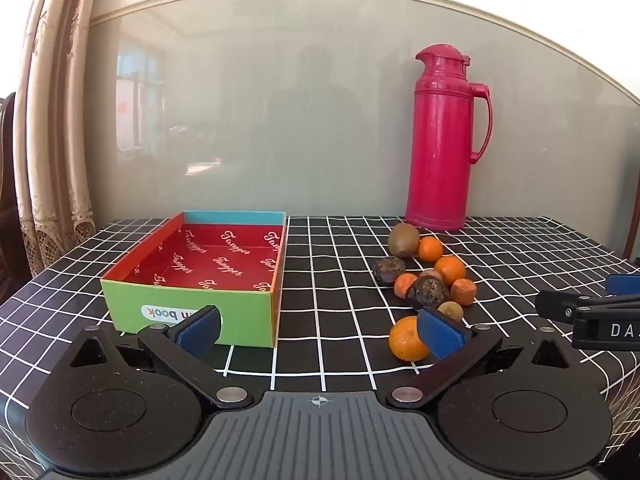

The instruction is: Organize fruits

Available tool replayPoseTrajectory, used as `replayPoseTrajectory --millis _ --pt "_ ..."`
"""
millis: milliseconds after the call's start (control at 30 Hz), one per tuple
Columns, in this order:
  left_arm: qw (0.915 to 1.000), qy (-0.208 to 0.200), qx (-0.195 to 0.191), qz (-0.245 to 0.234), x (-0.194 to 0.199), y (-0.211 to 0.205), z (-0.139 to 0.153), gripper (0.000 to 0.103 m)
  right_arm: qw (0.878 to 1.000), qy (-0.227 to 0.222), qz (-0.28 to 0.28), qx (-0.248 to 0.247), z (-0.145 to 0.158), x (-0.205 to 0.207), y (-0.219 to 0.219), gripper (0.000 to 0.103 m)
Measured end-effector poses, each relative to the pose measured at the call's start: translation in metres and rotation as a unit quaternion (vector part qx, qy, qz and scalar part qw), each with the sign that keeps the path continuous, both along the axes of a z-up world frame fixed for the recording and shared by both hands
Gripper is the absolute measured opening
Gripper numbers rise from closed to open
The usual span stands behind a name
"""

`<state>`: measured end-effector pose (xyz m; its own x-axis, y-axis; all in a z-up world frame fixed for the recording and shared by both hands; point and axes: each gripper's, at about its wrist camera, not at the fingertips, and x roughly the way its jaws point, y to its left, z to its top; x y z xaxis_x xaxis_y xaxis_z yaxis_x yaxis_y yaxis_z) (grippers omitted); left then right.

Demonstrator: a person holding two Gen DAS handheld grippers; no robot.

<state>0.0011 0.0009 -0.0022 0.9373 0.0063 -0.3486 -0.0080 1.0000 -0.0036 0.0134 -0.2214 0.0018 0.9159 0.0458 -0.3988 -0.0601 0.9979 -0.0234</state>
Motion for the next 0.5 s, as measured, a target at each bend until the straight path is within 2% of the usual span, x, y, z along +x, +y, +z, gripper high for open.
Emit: replayPoseTrajectory --millis 500 --pt "1.0 -0.001 0.0 0.001 -0.0011 -0.0009 0.0014 0.103 1.0 0.0 0.0 0.0 -0.0004 0.0006 0.0007 0.103"
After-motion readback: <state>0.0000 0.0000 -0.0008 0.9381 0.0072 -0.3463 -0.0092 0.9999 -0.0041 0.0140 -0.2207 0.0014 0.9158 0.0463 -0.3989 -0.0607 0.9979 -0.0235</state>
